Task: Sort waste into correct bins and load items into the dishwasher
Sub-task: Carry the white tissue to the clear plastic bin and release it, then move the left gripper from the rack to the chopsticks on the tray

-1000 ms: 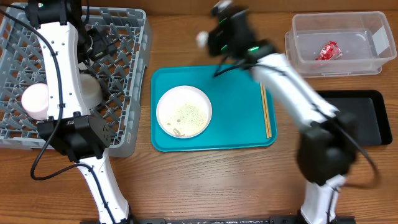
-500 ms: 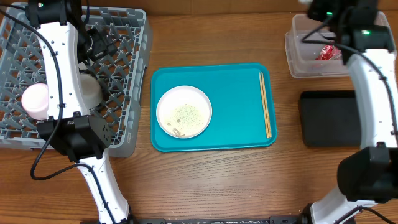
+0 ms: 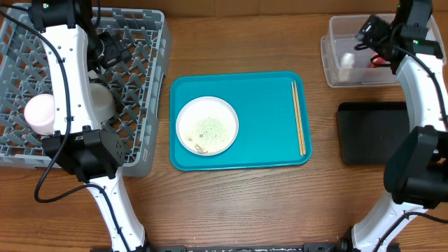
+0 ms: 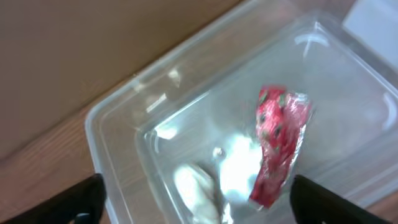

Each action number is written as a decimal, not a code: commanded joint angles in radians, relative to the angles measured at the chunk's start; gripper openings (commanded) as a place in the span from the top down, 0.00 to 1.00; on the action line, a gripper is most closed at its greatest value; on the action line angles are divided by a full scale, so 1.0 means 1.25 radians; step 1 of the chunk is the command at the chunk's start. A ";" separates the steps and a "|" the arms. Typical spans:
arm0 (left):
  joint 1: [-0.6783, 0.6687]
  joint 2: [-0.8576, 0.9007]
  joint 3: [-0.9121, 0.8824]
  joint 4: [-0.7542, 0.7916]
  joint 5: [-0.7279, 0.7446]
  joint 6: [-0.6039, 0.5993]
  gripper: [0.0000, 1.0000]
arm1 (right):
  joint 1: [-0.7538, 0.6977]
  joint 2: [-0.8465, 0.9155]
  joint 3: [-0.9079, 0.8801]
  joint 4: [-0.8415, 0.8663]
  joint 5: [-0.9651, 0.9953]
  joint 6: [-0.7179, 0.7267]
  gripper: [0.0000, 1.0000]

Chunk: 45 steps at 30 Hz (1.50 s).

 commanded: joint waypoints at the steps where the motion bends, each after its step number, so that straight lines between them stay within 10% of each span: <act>1: -0.008 -0.010 0.011 -0.002 0.001 0.018 0.00 | -0.002 -0.029 0.005 -0.009 0.010 0.005 0.00; 19: -0.008 -0.010 0.011 -0.002 0.001 0.018 0.00 | -0.077 -0.473 0.005 -0.212 0.219 0.006 0.00; 45: -0.016 -0.010 0.011 0.048 0.025 -0.001 0.00 | -0.118 -0.498 0.004 -0.296 0.219 0.089 0.00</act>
